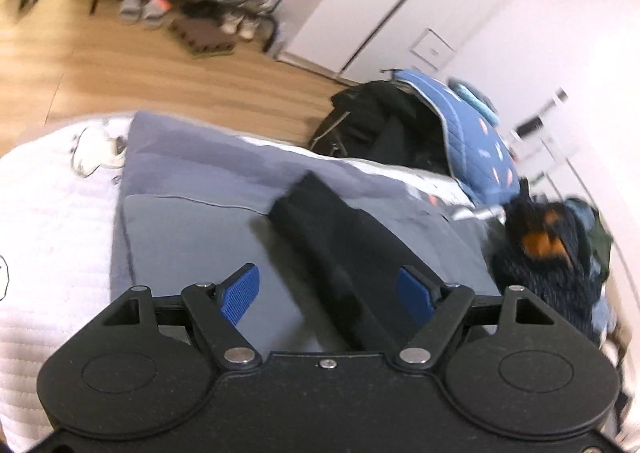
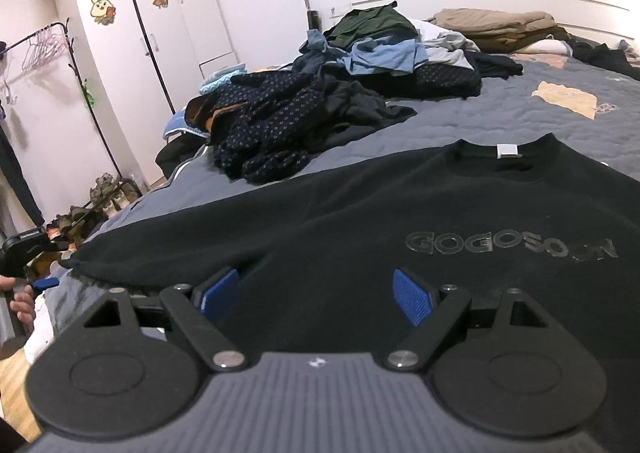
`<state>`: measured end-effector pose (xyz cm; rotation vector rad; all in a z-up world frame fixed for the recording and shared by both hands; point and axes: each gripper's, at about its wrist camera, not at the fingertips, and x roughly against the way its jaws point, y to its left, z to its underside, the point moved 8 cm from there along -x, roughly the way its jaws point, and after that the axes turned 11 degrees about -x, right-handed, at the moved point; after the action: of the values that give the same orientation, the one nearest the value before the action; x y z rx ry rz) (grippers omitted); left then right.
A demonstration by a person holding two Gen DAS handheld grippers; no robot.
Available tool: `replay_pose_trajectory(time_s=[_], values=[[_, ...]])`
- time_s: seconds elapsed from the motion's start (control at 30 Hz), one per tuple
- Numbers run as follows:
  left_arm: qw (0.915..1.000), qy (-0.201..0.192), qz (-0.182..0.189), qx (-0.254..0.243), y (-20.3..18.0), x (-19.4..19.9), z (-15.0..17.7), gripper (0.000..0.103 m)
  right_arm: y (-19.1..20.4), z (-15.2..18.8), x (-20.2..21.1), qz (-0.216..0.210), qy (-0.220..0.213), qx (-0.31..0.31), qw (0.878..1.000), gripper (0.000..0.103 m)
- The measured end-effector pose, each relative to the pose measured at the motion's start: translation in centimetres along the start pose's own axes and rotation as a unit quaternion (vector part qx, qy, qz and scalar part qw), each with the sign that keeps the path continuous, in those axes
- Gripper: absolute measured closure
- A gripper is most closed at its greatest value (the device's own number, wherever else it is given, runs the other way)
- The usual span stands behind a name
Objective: Fold clothes
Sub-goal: 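Grasp the sweatshirt sleeve cuff with the left gripper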
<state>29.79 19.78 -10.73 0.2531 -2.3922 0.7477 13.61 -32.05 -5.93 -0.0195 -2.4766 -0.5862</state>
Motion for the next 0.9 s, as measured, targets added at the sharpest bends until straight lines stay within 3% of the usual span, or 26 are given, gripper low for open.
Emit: replay_pose_trajectory(time_s=[0.13,0.3,0.63,0.9], values=[[0.9997,0.011,0.014,0.018,0.9,-1.1,-0.3,0.030,0.1,0.3,-0.4,0.001,0.005,-0.001,1.000,0.019],[0.9991,0.021,0.016,0.032,1.5,-2.4,-0.1,0.039,0.1,0.5,-0.5,0.003,0.007,0.000,1.000,0.019],[0.9994,0.008,0.018,0.028,1.0,-3.5,-0.2,0.080,-0.7,0.5,-0.7,0.005,0.010,-0.012,1.000,0.019],[0.9994,0.015,0.015,0.028,0.9,-4.6,-0.1,0.080,-0.8,0.4,-0.6,0.002,0.010,-0.014,1.000,0.019]])
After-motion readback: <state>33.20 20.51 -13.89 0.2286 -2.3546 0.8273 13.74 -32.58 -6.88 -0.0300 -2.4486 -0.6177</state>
